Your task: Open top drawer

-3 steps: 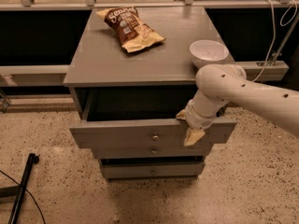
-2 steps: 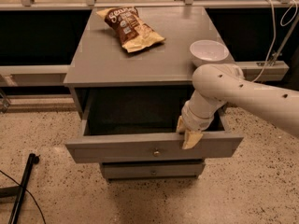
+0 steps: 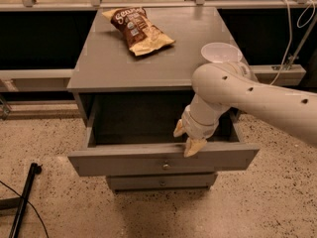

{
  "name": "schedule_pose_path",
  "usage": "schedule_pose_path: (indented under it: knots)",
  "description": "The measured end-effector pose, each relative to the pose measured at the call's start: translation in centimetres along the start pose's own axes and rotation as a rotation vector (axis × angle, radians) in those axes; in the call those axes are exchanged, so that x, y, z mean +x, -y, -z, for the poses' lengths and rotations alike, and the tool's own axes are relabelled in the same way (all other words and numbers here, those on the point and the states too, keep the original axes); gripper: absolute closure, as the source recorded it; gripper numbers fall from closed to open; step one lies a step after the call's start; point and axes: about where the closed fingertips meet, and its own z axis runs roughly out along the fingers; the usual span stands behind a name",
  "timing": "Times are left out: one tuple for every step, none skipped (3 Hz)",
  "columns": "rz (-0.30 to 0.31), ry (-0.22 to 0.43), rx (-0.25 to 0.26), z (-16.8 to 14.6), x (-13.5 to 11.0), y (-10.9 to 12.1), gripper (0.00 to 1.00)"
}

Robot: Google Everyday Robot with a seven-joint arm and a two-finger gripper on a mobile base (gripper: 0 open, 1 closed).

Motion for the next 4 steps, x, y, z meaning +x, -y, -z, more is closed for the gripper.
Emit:
schedule_pose_path:
  knots:
    - [0.0,0.0,0.0,0.0,0.0,0.0,0.09]
    - [0.02,0.01,0.001,1.9,-1.1,1.3,0.0]
    - [0.01,0.015,-0.017,3.5,-2.0,3.5,0.0]
    - [-0.052,0.043,-0.016,5.0,-2.5,4.1,0.18]
